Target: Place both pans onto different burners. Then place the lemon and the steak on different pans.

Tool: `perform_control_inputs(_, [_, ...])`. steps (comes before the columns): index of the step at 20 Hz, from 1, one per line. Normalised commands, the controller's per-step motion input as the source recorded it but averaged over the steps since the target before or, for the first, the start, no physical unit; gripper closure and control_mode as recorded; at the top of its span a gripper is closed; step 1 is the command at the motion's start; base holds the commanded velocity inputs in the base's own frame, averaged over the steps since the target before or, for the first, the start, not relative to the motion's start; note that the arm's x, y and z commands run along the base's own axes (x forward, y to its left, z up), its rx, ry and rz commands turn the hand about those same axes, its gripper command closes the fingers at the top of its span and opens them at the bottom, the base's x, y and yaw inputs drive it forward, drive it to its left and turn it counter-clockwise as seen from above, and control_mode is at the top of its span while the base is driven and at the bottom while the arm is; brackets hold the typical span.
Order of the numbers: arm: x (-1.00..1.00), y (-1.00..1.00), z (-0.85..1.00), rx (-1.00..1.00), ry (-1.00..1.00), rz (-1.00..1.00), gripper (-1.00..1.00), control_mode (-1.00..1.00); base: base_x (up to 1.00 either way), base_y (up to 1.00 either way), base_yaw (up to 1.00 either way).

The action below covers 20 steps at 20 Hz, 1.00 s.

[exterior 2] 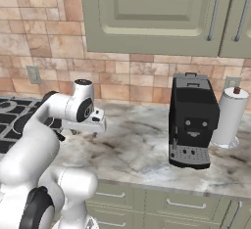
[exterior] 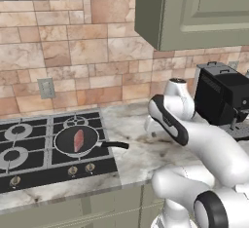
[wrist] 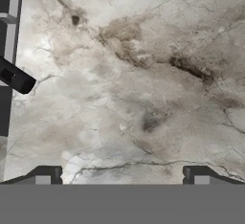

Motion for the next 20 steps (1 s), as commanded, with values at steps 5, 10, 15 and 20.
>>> perform_control_inputs(5, [-0.13,-0.01,0.00,0.00,0.00,-0.01,-1.00,1.00,-0.11,0.00,-0.03])
perform_control_inputs(10, [0.00,0.00,0.00,0.00,0.00,0.00,-1.00,1.00,-0.29,0.40,-0.07])
perform_control_inputs(15, [0.00,0.00,0.00,0.00,0.00,0.00,-1.00,1.00,-0.31,0.90,-0.01])
perform_control_inputs(20, [0.00,0.00,0.00,0.00,0.00,0.00,-1.00,1.00,-0.35,1.00,0.00])
